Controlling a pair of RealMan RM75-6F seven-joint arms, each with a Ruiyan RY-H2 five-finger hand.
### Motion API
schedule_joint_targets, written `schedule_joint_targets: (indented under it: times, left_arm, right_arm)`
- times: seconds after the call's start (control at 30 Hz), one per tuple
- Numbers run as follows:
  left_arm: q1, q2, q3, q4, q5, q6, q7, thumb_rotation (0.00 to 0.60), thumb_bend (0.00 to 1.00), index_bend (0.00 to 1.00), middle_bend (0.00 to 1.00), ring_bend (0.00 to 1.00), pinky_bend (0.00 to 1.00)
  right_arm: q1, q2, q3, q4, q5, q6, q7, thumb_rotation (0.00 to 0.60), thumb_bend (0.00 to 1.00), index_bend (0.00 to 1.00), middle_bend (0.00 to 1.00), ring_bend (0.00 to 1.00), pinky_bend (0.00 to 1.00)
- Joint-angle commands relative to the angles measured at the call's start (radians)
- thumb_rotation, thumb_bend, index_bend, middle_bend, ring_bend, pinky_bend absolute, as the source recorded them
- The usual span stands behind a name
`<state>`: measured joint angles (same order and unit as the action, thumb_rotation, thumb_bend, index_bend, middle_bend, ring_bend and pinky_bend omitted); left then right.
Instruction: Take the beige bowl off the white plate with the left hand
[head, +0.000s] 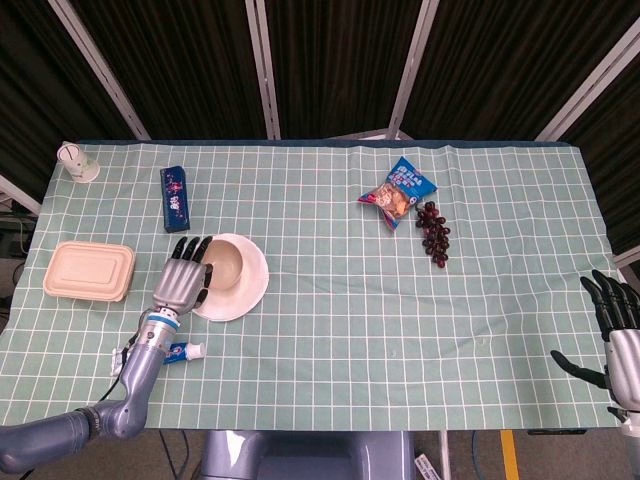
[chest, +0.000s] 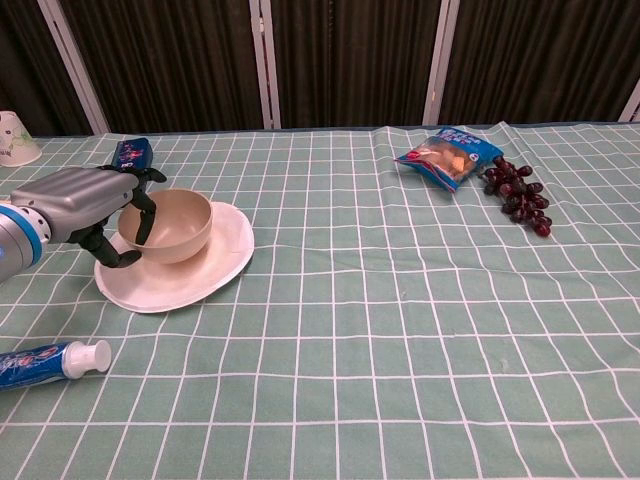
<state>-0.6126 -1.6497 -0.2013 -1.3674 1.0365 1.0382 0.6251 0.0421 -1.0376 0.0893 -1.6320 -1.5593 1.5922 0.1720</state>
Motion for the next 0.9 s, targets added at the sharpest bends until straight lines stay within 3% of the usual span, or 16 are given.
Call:
schedule_joint_targets:
  times: [0.03, 0.33, 0.53, 0.7, 0.9]
  left_arm:
    - [-0.002, -0.004, 0.006, 0.004, 0.003, 0.004, -0.012, 0.6, 0.53, 0.66, 0.0, 0.0, 0.0]
    - [0.026, 0.055, 0.068, -0.107, 0.154, 0.088, -0.071, 0.6, 0.57, 0.66, 0.0, 0.0, 0.0]
    - [0.051, 0.135, 0.186, -0.281, 0.358, 0.143, -0.06, 0.6, 0.57, 0.66, 0.0, 0.0, 0.0]
    - [0.052, 0.16, 0.248, -0.356, 0.413, 0.113, -0.019, 0.6, 0.57, 0.65, 0.0, 0.0, 0.0]
    - [0.06, 0.134, 0.272, -0.367, 0.406, 0.086, 0.036, 0.6, 0.57, 0.65, 0.0, 0.0, 0.0]
  right_arm:
    - [0.0, 0.001, 0.002, 0.003, 0.001, 0.001, 0.006, 0.6, 0.03, 0.0, 0.0, 0.0, 0.0]
    - [0.0, -0.002, 0.0, 0.003, -0.003, 0.002, 0.002, 0.6, 0.03, 0.0, 0.0, 0.0, 0.0]
    - [-0.003, -0.005, -0.002, -0.005, -0.011, 0.01, -0.012, 0.6, 0.03, 0.0, 0.0, 0.0, 0.0]
    - [-0.005, -0.006, -0.005, -0.01, -0.017, 0.016, -0.022, 0.6, 0.03, 0.0, 0.0, 0.0, 0.0]
    - [-0.006, -0.004, -0.004, -0.012, -0.013, 0.014, -0.018, 0.6, 0.03, 0.0, 0.0, 0.0, 0.0]
